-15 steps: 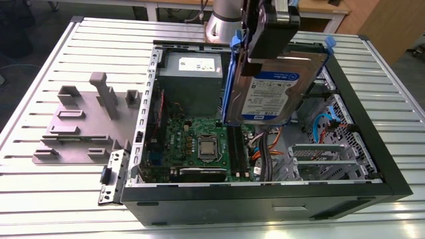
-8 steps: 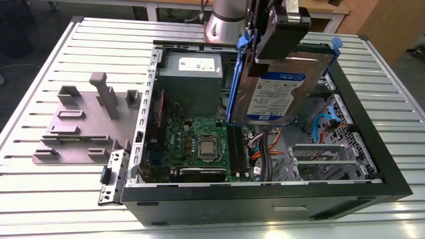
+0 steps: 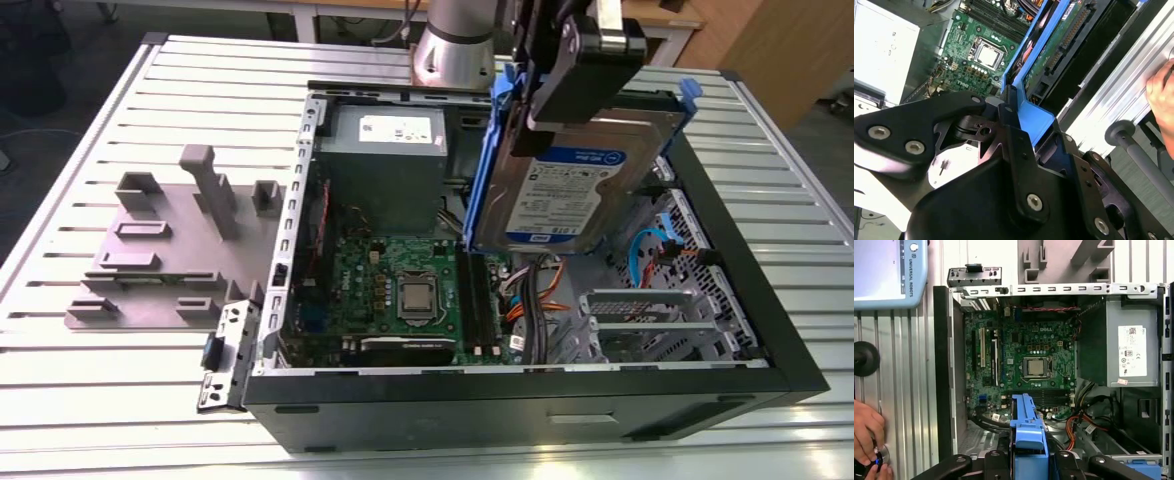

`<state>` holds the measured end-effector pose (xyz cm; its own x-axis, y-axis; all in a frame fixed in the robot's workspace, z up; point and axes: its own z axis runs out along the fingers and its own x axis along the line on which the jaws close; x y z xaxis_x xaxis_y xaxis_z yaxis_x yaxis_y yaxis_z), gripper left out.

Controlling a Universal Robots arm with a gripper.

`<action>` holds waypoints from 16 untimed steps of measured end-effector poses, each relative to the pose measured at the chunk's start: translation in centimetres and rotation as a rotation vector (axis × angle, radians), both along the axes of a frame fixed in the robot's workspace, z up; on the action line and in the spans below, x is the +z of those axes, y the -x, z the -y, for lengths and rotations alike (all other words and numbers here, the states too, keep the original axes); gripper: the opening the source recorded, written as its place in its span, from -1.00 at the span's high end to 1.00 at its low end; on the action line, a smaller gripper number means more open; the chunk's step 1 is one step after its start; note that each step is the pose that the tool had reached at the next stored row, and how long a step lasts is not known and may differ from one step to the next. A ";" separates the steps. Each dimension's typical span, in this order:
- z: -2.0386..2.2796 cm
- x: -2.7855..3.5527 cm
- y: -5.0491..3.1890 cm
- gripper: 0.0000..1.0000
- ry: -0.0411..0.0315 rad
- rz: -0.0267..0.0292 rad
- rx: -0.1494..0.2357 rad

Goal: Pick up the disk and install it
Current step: 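Insert the disk into the insertion slot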

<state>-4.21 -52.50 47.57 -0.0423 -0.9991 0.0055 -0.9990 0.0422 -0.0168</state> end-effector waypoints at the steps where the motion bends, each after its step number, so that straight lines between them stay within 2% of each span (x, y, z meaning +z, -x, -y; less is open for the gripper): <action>1: 0.13 0.00 -0.01 0.27 0.0000 0.0000 0.000; 8: 1.35 -0.02 -0.20 0.27 0.0000 -0.0003 0.000; 12: 1.53 -0.06 -0.75 0.27 -0.0002 -0.0016 0.000; 16: 1.55 -0.09 -1.76 0.27 -0.0002 -0.0021 0.000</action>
<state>-2.45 -54.05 47.48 -0.0422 -0.9991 0.0054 -0.9990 0.0422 -0.0147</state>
